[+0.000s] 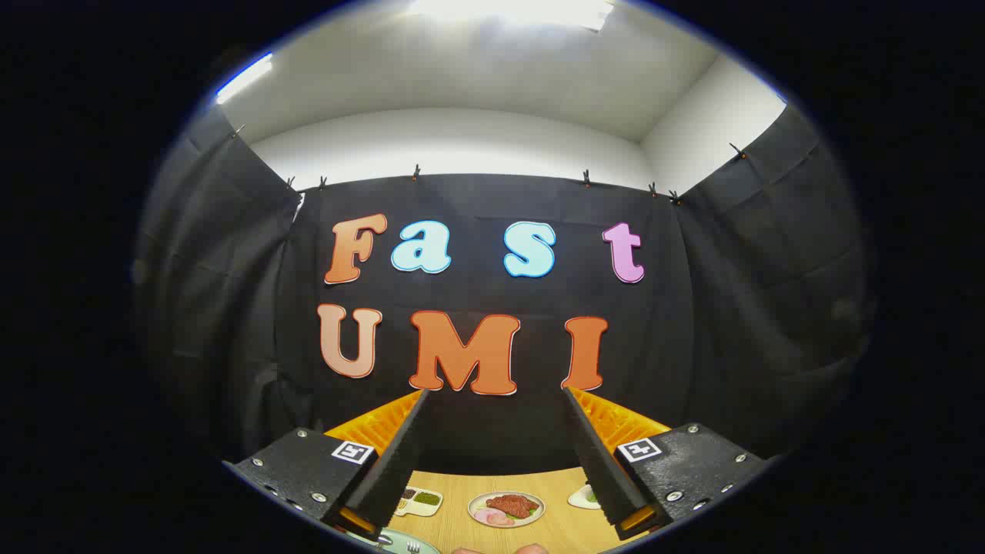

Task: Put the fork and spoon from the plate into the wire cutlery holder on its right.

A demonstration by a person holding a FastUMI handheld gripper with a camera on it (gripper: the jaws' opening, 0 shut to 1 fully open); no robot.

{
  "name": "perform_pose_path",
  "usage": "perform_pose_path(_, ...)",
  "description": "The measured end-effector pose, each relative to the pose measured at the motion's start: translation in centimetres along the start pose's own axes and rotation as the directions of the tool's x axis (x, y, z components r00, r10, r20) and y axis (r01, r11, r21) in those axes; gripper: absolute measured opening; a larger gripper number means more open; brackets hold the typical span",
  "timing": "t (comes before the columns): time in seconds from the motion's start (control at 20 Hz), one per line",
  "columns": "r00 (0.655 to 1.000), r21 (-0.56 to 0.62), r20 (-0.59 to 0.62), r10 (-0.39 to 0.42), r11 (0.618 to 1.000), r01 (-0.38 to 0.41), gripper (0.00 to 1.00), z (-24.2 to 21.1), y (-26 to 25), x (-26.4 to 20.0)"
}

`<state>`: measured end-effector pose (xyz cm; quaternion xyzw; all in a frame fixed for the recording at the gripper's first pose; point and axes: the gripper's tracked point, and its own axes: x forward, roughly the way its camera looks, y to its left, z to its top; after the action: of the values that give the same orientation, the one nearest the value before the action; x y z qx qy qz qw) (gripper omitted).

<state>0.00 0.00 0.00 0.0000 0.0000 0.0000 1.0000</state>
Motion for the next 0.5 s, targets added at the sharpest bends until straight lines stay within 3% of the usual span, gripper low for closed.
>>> perform_pose_path(0.5, 1.0, 0.005, -0.006, 0.014, 1.0, -0.014, 0.99, -0.31, 0.66, 0.91)
